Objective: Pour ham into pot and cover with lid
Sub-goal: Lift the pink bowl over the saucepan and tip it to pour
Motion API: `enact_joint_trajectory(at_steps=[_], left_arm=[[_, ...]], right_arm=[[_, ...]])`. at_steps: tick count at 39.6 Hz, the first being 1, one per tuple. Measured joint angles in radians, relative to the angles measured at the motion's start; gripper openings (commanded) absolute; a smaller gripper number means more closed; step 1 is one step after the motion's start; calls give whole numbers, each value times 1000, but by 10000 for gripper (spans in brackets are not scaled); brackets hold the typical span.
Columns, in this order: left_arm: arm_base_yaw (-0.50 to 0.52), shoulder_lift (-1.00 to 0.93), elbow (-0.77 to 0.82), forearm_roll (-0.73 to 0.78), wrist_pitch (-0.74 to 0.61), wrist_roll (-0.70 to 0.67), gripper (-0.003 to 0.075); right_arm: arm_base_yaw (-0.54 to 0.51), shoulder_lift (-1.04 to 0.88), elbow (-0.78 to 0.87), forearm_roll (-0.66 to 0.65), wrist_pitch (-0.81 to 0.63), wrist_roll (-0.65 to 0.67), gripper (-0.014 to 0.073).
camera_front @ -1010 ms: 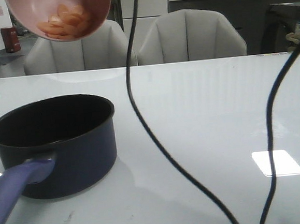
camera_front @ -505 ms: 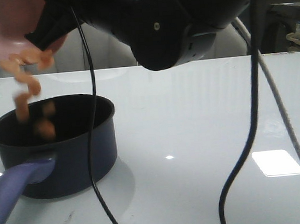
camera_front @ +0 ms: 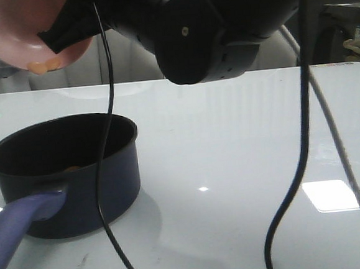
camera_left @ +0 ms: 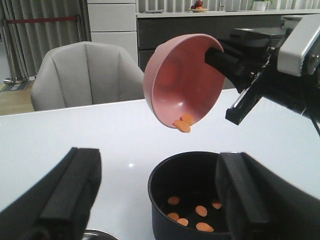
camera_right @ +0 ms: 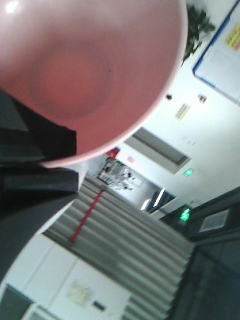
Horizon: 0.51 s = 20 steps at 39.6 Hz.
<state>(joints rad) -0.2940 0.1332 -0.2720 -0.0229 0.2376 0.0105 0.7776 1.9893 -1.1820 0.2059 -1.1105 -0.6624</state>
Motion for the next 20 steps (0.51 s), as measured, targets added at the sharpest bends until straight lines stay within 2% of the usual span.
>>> enact_joint_trajectory(at_steps=[4, 8, 12, 15, 20], left_arm=[[0, 0, 0, 0, 0, 0, 522], [0, 0, 0, 0, 0, 0, 522], [0, 0, 0, 0, 0, 0, 522], [0, 0, 0, 0, 0, 0, 522], [0, 0, 0, 0, 0, 0, 522]], right_arm=[[0, 0, 0, 23, -4, -39, 136], [0, -6, 2, -87, -6, -152, 136], [2, -17, 2, -193, -8, -188, 136], [5, -19, 2, -184, -12, -192, 136], [5, -19, 2, -76, -12, -194, 136]])
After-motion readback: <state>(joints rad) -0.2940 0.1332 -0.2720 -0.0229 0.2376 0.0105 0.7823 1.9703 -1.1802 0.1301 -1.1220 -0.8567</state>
